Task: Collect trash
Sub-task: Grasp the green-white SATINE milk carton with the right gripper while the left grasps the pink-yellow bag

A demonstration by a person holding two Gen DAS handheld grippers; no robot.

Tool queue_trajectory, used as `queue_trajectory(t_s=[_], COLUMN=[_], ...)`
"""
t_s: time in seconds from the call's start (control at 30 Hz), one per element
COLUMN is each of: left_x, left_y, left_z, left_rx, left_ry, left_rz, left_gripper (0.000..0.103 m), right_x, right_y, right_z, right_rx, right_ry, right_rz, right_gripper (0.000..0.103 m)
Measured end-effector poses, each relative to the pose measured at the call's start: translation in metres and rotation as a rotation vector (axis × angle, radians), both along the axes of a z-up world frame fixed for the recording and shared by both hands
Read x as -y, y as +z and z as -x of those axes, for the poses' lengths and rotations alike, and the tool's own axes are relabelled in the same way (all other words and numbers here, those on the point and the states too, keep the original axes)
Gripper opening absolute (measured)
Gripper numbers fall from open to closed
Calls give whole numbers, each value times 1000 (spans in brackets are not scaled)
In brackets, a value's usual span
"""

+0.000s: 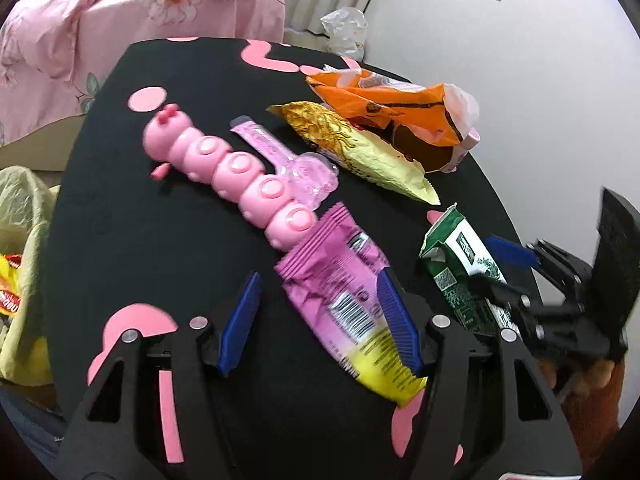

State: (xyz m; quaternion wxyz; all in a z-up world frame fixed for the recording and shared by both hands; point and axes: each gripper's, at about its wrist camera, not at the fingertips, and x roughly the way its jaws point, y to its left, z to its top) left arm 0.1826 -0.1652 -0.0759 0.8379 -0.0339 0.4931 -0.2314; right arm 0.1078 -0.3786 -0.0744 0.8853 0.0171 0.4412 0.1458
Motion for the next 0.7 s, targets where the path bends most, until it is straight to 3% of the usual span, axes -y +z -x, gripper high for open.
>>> queue_trajectory(t_s=[0.17,0.37,0.5,0.53,0.57,0.67,0.7], left_x=[-10,3,26,31,39,57,61], left_y=[2,-1,-2,-4,-6,-10,-11], left_z=[7,9,-2,-5,-8,-9,-7], left_rx=[-14,-69,-38,-34,-31,13,23], left_ry=[13,-4,23,33,40,25,13], left_rz=[22,48,-21,-46,-83,-194,-212], left_gripper=[58,58,58,57,57,57,53], right_x=[-5,14,31,35,38,47,49], right_y=[3,44,52,52,52,49,48], right_z=[-15,11,32,36,37,41,41], right_rx=[-14,164,241,247,249,238,236], right_ry=[29,-64,-144,-156,-156,-194,-198], right_rz=[10,-43,-38,-47,-61,-54,-52], right_gripper=[53,52,49,34,10,11,11])
